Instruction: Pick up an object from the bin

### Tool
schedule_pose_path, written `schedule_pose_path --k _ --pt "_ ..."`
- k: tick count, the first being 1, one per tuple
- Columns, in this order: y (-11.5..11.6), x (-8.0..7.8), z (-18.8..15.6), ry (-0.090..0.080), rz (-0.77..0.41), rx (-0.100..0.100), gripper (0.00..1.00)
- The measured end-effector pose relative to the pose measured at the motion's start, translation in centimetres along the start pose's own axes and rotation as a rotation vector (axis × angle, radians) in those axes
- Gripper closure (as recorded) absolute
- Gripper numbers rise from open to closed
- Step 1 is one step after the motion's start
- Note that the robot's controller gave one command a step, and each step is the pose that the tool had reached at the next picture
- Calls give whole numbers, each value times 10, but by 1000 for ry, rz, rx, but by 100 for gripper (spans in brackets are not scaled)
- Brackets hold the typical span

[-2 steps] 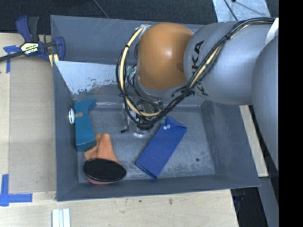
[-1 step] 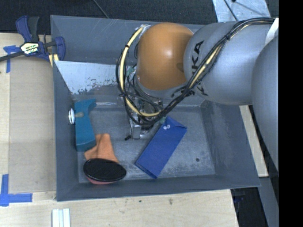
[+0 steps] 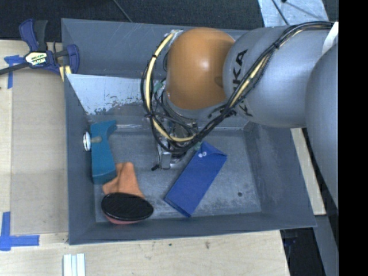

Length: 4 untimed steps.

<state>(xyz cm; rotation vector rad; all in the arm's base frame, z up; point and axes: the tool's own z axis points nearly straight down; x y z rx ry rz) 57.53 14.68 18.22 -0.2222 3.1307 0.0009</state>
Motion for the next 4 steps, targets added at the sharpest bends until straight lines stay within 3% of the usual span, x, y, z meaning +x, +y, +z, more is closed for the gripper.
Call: schedule_pose_path --k 1,2,3,4 --pt "-23 -9 -14 0 -58 -1 0" --pt "-55 -1 3 -2 -33 0 0" --pt "-60 -21 25 -3 46 0 0" --pt "-68 -31 36 -2 4 0 0"
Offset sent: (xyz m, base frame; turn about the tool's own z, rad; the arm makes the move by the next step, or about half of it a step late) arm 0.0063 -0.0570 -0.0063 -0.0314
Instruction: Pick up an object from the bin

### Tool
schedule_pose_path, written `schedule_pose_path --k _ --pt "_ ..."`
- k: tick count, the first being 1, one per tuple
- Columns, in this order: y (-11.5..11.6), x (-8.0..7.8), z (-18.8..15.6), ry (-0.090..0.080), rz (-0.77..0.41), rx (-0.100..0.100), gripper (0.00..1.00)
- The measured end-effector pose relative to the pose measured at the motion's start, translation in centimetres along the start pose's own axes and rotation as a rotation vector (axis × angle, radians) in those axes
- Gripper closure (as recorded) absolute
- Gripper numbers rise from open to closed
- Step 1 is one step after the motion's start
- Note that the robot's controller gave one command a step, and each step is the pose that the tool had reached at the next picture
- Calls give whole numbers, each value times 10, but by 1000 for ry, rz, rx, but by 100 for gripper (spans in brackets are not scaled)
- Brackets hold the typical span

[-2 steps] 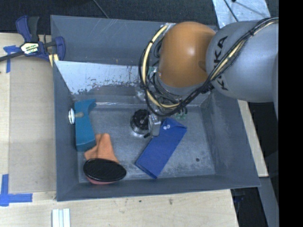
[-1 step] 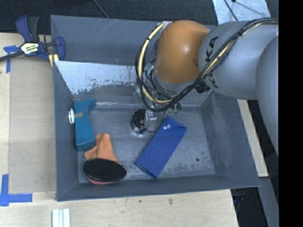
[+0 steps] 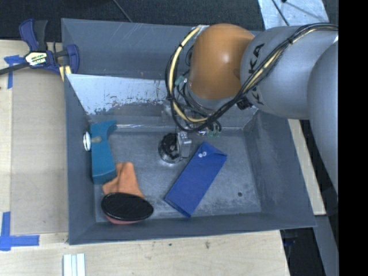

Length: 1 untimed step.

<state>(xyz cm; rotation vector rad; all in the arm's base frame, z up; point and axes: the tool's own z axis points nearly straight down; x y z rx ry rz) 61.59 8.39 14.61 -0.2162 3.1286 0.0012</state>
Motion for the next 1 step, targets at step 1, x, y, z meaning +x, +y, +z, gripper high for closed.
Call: schedule_pose_path --k 1 --pt "-14 10 29 0 -35 1 0"
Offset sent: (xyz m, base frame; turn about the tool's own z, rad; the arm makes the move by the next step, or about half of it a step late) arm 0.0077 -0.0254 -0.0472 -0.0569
